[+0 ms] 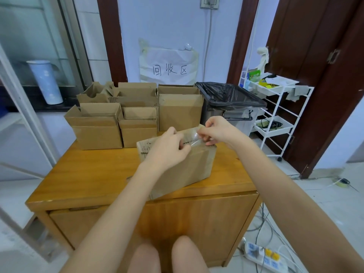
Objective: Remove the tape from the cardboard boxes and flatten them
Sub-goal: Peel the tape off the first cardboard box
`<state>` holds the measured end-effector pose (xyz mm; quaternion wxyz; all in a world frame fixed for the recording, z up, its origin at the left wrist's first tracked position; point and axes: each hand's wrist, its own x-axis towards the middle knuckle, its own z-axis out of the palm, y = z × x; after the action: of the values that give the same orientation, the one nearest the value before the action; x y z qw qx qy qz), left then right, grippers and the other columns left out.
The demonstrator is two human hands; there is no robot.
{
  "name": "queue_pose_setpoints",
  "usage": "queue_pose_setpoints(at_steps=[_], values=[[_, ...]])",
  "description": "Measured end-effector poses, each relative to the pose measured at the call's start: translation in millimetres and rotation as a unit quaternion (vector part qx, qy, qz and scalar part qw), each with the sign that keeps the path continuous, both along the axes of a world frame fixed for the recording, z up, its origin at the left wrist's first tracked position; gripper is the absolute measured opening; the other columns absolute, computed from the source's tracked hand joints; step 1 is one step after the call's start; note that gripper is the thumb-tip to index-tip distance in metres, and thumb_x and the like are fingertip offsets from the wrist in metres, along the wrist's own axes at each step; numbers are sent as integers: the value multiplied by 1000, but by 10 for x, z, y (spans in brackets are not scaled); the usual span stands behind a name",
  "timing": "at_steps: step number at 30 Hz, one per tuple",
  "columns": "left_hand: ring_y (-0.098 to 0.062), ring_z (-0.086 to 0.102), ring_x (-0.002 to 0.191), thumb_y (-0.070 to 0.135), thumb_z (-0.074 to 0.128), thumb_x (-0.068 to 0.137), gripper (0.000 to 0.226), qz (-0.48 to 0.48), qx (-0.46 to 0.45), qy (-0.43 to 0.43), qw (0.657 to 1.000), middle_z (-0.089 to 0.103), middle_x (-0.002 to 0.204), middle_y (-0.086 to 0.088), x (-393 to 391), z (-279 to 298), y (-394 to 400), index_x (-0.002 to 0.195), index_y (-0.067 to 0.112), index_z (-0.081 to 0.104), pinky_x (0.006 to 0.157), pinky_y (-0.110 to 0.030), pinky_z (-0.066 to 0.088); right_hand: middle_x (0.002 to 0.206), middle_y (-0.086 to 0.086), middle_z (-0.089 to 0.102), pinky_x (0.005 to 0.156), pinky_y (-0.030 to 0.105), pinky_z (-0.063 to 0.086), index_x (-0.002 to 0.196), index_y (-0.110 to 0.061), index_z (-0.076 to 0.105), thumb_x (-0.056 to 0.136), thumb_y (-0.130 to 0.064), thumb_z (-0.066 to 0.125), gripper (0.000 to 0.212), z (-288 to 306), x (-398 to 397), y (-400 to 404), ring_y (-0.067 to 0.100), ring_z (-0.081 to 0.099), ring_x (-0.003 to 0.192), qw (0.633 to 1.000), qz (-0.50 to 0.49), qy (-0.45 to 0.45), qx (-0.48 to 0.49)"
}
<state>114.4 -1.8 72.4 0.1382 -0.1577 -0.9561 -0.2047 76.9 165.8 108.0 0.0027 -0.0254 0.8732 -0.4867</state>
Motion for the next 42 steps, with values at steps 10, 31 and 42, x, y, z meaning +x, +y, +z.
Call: queue_pose_setpoints(at_steps=[10, 31, 42], values=[[-16, 36, 80, 27, 44, 95, 18, -8, -31, 80, 996, 34, 88, 0, -72, -135, 19, 85, 15, 36, 66, -30, 32, 74, 8, 61, 65, 23, 57, 80, -7, 63, 91, -26, 65, 22, 2, -3, -18, 13, 59, 66, 1000, 3, -4, 8], [-16, 36, 83, 27, 45, 95, 19, -18, -28, 76, 997, 35, 89, -1, -129, -149, 11, 84, 14, 36, 68, -30, 33, 91, 17, 72, 66, 26, 60, 95, -3, 60, 91, -15, 65, 13, -22, -66, -78, 17, 68, 70, 1000, 9, -3, 6], [-15, 37, 83, 27, 46, 95, 18, -19, -24, 77, 997, 35, 89, 0, -145, -154, 7, 85, 15, 36, 67, -27, 29, 74, 8, 65, 46, 21, 43, 76, -15, 53, 87, -30, 70, 25, -37, -52, -115, 13, 52, 55, 995, 49, 9, 89]])
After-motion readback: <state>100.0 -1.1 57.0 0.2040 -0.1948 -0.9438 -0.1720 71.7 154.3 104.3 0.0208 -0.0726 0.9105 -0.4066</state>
